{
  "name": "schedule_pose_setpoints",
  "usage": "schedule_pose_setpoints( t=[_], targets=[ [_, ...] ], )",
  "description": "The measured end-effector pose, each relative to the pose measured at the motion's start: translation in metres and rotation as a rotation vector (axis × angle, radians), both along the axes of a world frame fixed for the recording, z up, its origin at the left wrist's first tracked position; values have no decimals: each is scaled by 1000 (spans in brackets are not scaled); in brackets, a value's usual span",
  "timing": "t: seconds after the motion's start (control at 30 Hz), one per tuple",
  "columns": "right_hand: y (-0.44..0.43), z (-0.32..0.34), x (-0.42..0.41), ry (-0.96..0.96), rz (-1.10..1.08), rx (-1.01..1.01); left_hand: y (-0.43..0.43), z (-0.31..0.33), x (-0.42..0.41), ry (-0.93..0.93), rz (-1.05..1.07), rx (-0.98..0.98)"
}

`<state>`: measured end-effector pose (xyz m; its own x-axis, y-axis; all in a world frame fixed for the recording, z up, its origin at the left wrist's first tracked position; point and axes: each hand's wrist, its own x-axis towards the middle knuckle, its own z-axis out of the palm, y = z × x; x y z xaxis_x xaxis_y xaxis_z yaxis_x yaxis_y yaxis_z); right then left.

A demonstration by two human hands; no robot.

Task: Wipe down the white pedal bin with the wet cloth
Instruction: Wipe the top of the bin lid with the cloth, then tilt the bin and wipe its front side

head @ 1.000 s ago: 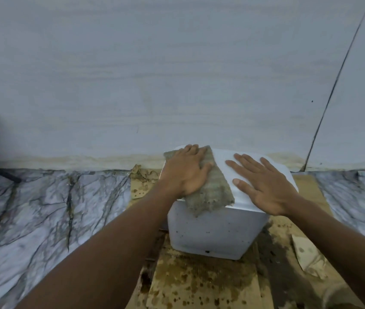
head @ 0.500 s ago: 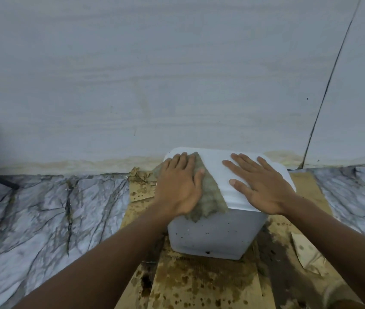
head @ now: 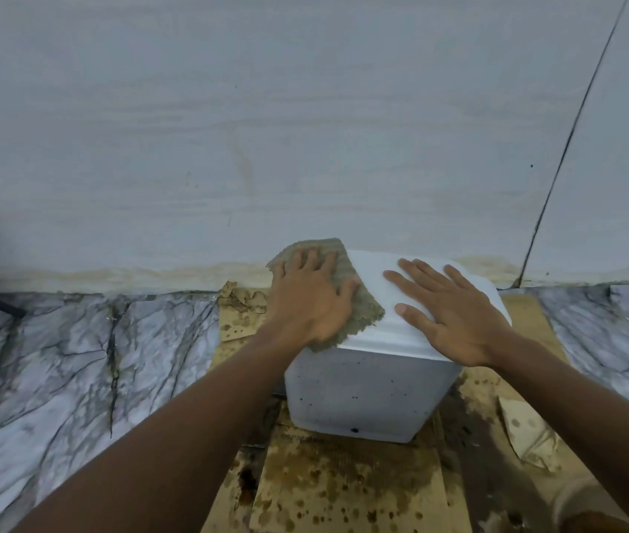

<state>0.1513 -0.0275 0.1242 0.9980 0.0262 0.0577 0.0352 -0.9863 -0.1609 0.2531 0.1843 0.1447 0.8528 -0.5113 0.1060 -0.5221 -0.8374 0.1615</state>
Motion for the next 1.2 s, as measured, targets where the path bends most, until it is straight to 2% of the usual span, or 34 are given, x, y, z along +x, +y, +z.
schedule_pose_setpoints(
  t=[0.2,0.33,0.53,0.67,0.77,0.87,0.93,1.07,1.2],
  targets=[
    [-2,1,-2,-5,-1,-2,1,5,21,90,-19,-29],
    [-2,1,-4,-2,0,13,17,-12,-12,-8,28,-53],
    [-2,-1,-4,-4,-8,4,32,-12,-51,16,21,-115],
    [-3,-2,-1,-5,-14,4,16,-10,-9,8,22,-124],
    [-5,-4,2,-17,-7,7,6,-1,31,76,13,-114],
    [-9,-3,4,-20,-10,9,-2,5,39,98,-9,-90],
    [-10,-3,3,-19,-8,10,-1,2,24,30,-23,-49],
    [-13,-3,8,-20,-1,22,9,-20,-19,-243,-61,-58],
    [-19,2,19,-23,-17,61,6,-36,-18,-427,-167,-79]
  ],
)
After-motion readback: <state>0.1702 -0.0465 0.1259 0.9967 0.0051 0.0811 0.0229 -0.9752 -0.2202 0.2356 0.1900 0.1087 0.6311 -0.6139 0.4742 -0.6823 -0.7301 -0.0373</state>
